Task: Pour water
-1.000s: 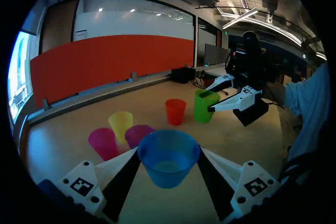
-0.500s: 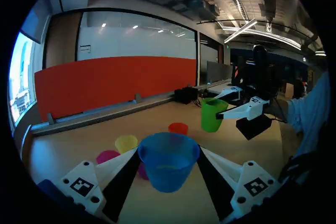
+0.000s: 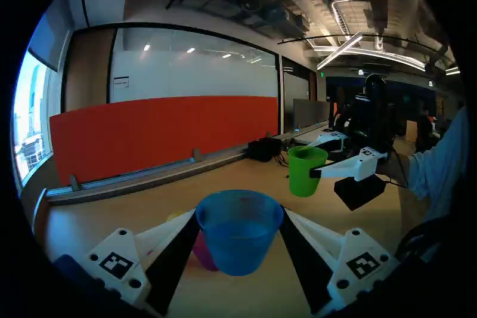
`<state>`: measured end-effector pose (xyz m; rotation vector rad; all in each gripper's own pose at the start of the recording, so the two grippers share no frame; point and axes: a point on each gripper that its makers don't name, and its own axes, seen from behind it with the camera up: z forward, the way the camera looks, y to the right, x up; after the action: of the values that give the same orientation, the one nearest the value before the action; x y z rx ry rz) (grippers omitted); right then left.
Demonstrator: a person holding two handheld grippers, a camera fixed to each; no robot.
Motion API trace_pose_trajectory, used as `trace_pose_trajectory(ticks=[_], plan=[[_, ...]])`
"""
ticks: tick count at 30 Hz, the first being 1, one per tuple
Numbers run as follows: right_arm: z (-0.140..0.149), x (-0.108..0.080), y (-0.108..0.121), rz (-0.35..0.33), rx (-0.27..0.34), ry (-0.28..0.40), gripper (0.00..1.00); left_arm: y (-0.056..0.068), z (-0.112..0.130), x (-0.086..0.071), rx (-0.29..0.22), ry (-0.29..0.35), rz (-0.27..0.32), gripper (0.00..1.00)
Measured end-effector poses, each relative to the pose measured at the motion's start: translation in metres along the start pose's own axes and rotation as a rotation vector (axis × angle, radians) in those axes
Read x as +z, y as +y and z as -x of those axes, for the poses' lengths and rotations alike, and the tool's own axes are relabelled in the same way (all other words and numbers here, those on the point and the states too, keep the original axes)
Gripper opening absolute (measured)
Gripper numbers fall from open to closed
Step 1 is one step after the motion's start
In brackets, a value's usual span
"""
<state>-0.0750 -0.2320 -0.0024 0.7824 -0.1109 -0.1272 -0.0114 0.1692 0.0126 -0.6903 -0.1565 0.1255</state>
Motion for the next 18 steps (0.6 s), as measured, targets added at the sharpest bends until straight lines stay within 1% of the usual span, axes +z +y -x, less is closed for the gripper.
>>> trace_pose_trajectory(ticks=[9,18], plan=[[-0.008,0.004,-0.005,-0.010,0.003,0.019,0.92,0.000,-0.013,0.001,0.026,0.016,-0.002,0.89],[-0.011,0.012,-0.016,-0.042,0.003,0.025,0.92,-0.001,-0.028,0.000,0.078,0.036,-0.010,0.89]])
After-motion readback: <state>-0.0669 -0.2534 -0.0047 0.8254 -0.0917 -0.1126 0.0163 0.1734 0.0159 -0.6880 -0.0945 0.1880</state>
